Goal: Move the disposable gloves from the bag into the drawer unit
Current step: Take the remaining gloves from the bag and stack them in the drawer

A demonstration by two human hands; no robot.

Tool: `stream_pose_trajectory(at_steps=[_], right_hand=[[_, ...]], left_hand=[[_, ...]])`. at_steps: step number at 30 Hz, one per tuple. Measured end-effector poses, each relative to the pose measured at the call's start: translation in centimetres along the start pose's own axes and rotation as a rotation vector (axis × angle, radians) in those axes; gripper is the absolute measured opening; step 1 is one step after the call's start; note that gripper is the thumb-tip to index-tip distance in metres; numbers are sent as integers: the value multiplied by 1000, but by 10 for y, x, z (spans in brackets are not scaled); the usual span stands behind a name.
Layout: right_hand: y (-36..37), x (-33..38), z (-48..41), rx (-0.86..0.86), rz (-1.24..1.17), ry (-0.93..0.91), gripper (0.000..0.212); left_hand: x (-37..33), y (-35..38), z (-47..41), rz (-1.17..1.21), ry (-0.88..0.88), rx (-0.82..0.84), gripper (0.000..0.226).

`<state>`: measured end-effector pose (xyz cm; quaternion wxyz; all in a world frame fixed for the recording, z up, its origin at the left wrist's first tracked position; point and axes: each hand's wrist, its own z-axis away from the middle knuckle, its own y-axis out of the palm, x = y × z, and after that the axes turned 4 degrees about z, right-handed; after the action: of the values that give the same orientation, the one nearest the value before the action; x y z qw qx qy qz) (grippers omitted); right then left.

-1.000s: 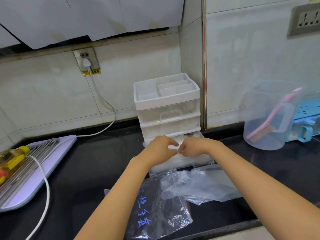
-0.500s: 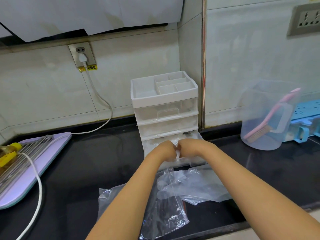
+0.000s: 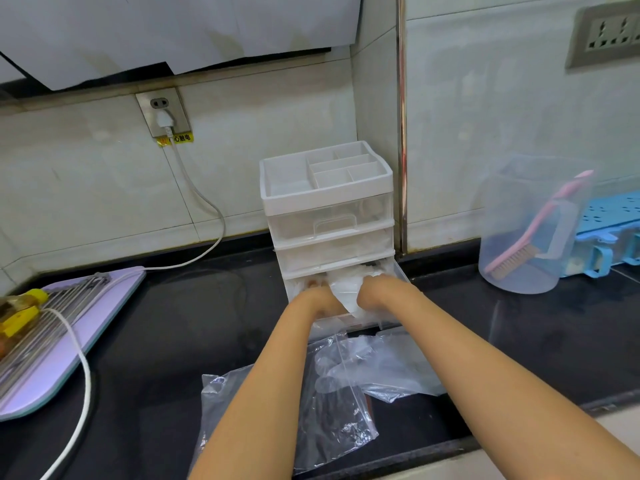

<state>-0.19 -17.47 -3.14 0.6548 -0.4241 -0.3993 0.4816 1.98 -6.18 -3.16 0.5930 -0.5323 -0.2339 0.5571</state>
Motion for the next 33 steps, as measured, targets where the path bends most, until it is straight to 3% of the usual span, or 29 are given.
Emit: stream_pose_trajectory(at_steps=[4,10,14,17,20,24,27,30,33], right_hand=[[3,-7,6,-82,-141,-67,37],[3,-32,36,-349,-384,-298,35],[2,-57,66,-466,-526,-348,25],[13,-80,85,-484,-585,-337,23],[33,-102,98,-475,-585,-291,22],[68,-117,105,-437,-514,-207,28],[95,-114,104,-411,-391,-160,39],[107,-109,103,-460,-267,-166,43],[108,-108,103,-476,-264,-173,47]], left_hand=[[-2,-1,1,2,3,27,66],[-5,-4,10,41,15,1,66],[-2,-3,15,286,-3,-165,69],[-8,6,40,413,178,-407,50],[-17,29,75,446,380,-470,38],[-24,67,97,361,487,-254,42],[-24,94,97,297,491,-190,55],[-23,111,93,278,513,-264,50],[-25,117,90,287,520,-375,25]])
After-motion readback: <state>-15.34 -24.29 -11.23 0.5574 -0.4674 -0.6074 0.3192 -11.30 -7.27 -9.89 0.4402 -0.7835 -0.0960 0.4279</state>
